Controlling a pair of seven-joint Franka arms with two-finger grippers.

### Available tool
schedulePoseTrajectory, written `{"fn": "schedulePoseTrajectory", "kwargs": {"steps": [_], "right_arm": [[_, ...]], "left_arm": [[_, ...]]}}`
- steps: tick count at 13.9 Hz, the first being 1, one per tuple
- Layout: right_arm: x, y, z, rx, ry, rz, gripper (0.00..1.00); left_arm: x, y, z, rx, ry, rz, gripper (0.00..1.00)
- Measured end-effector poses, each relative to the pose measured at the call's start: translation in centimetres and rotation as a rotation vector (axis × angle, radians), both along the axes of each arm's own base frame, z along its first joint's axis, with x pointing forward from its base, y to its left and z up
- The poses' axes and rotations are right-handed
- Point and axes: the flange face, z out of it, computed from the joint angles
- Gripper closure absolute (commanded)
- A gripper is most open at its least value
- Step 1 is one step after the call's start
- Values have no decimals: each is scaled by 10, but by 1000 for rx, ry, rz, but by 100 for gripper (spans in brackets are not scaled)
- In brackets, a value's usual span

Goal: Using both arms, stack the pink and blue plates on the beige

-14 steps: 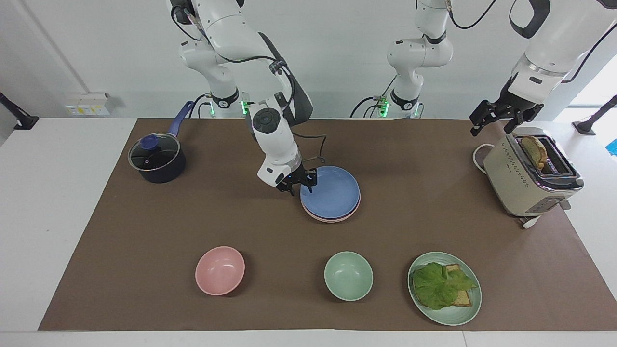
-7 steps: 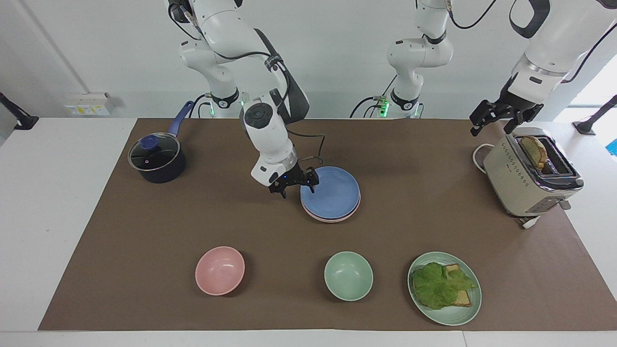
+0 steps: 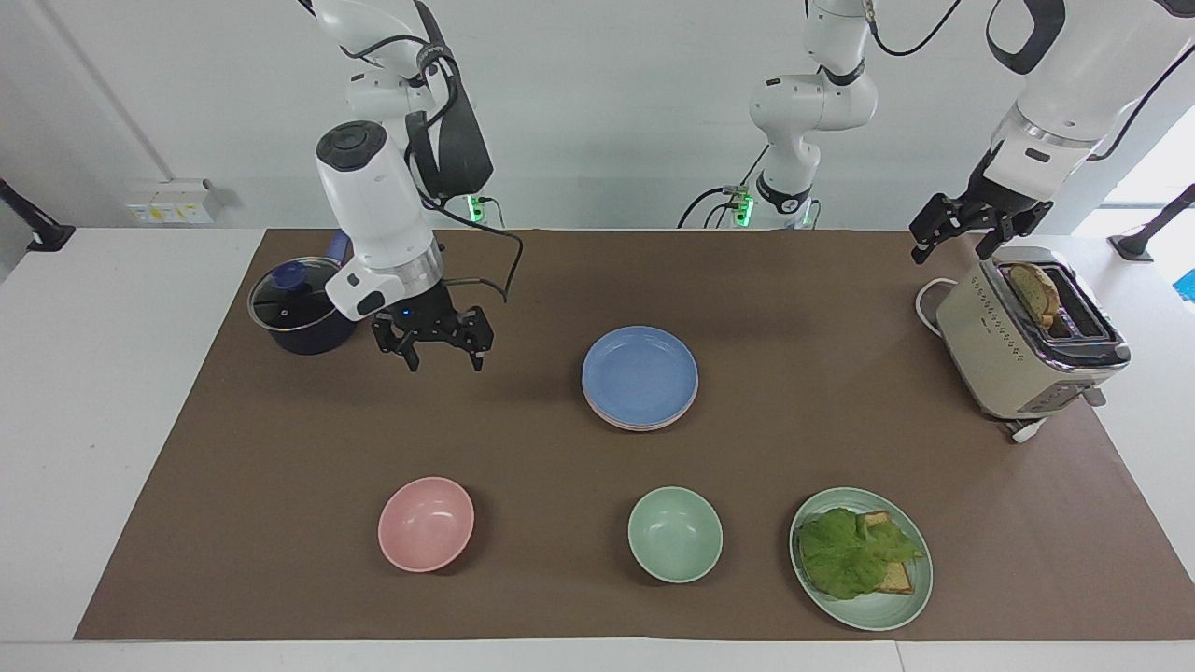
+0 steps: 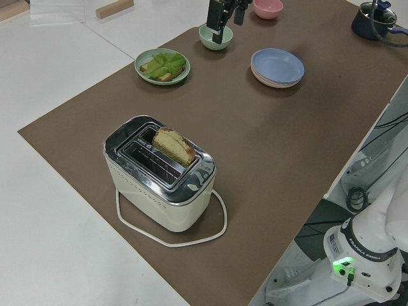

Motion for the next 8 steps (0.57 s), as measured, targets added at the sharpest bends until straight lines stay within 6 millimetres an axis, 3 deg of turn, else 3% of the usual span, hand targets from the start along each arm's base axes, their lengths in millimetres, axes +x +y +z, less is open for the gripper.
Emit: {"fn": "schedulePoseTrajectory", "kwargs": {"steps": [8], "right_arm": [[-51, -23, 125, -31, 31, -167, 0]], "left_arm": [[0, 0, 0, 0, 0, 0, 0]]}}
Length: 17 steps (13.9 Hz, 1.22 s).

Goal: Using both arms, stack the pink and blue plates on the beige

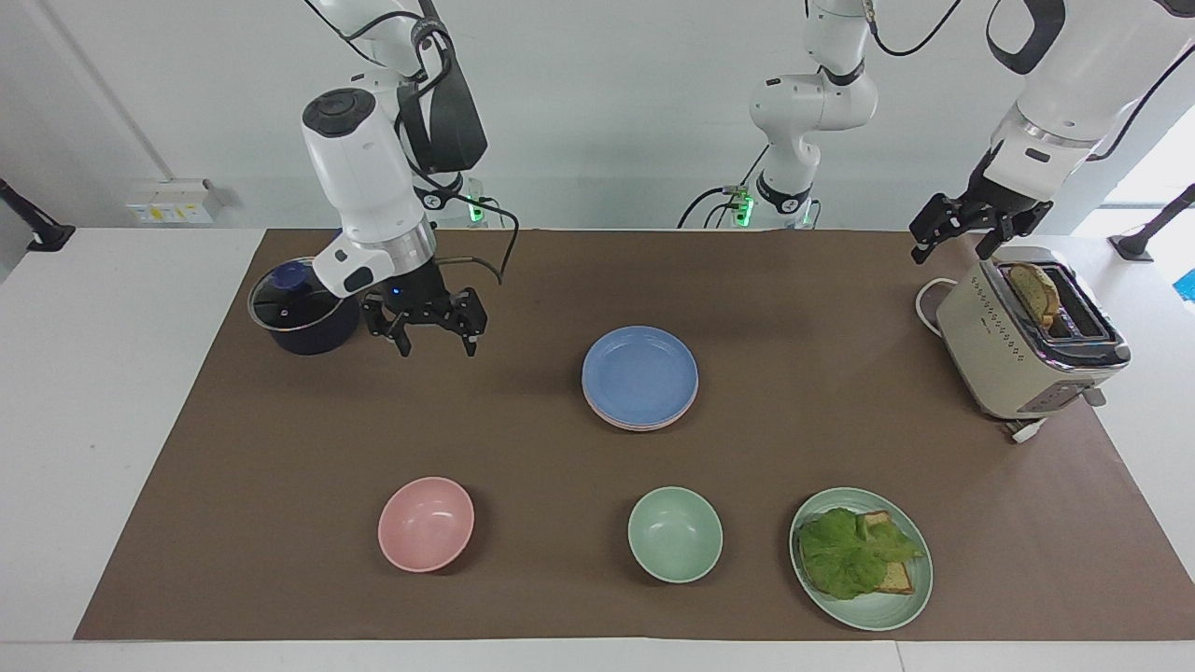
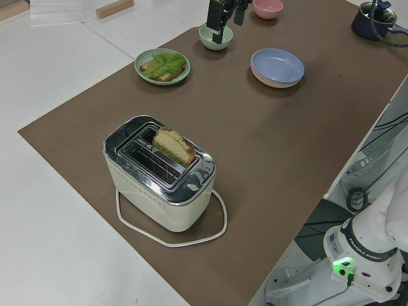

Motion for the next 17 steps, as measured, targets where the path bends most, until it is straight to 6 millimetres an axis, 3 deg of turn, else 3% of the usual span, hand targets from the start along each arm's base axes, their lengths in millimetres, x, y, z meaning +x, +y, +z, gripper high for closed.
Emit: {"fn": "schedulePoseTrajectory", "kwargs": {"steps": [2, 4, 6, 8, 12, 17], "right_arm": [[-2, -25, 19, -2, 10, -44, 0], [-4, -58, 29, -3, 20, -103, 0], [-9, -77, 35, -4, 31, -131, 0], [-13, -90, 36, -9, 48, -115, 0], [-22, -144, 36, -17, 84, -57, 0], [-27, -169, 22, -21, 132, 6, 0]], "left_arm": [[0, 0, 0, 0, 0, 0, 0], [0, 0, 0, 0, 0, 0, 0], [0, 0, 0, 0, 0, 0, 0], [0, 0, 0, 0, 0, 0, 0], [0, 0, 0, 0, 0, 0, 0], [0, 0, 0, 0, 0, 0, 0]]}}
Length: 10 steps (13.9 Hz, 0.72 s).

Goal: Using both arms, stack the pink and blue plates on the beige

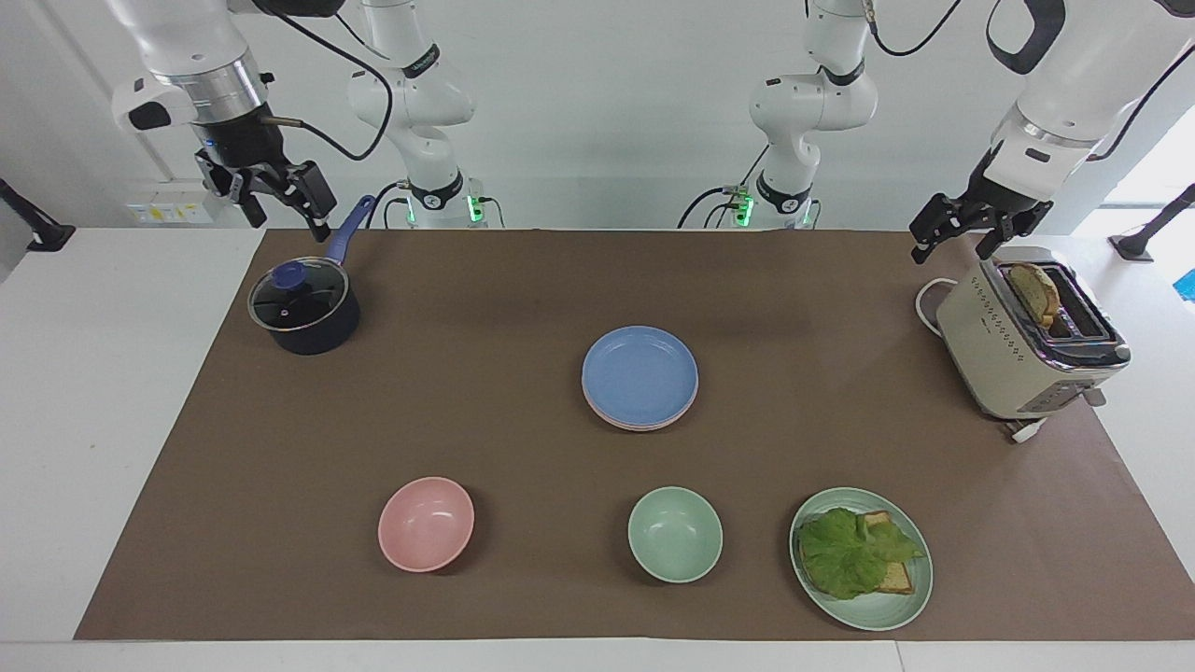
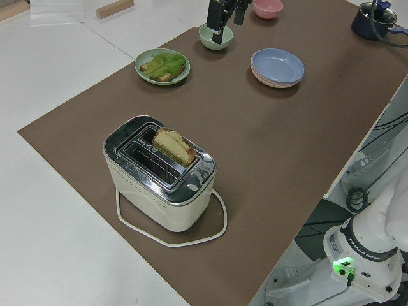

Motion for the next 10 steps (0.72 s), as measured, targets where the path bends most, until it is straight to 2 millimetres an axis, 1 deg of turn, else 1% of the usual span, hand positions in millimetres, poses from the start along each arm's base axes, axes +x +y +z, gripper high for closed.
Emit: {"fn": "schedulePoseTrajectory", "kwargs": {"steps": [1, 6, 8, 10], "right_arm": [[0, 0, -1, 0, 2, 11, 0], [2, 18, -2, -1, 3, 47, 0], [2, 19, -2, 5, 3, 51, 0], [2, 14, -2, 7, 3, 44, 0]], "left_arm": [[0, 0, 0, 0, 0, 0, 0], [0, 0, 0, 0, 0, 0, 0], [0, 0, 0, 0, 0, 0, 0], [0, 0, 0, 0, 0, 0, 0]]}}
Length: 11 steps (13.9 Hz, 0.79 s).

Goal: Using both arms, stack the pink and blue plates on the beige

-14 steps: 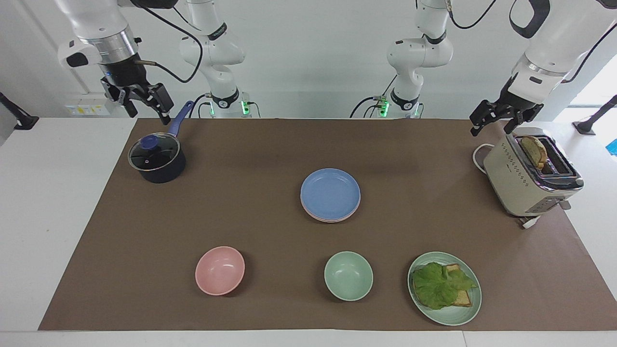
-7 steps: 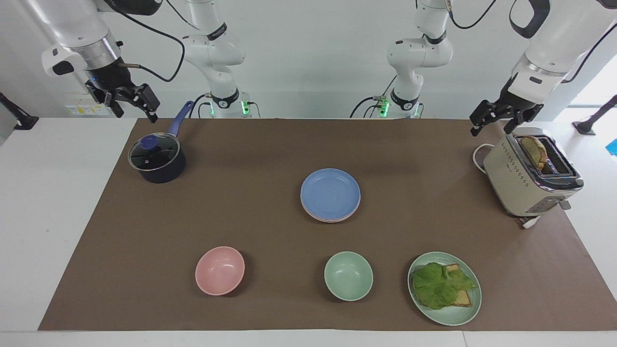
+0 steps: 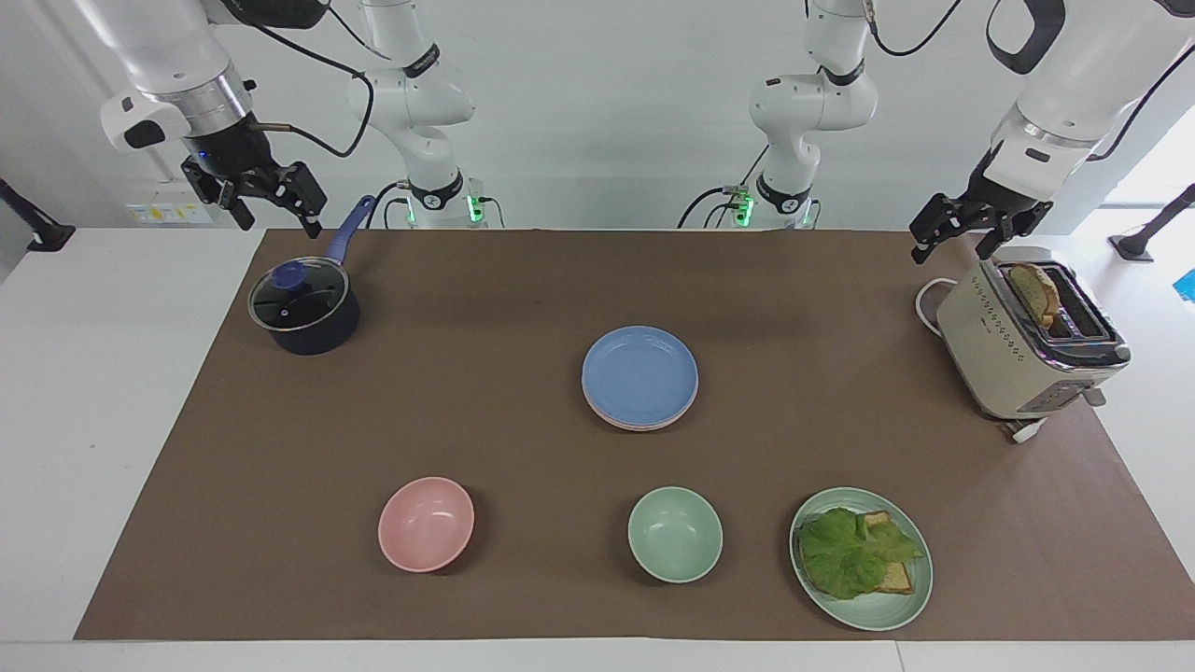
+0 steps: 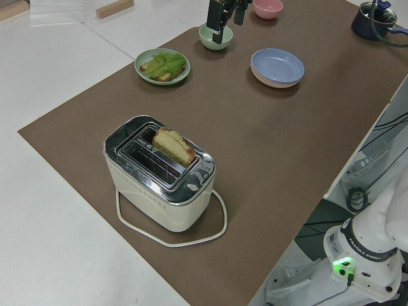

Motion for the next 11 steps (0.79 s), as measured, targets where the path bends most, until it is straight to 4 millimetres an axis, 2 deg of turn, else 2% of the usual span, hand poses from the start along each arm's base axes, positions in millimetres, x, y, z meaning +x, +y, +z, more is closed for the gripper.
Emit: {"fn": "schedulePoseTrajectory", "kwargs": {"steps": [11], "right_arm": [[1, 10, 2, -4, 0, 29, 0]], "left_arm": [[0, 0, 0, 0, 0, 0, 0]]}}
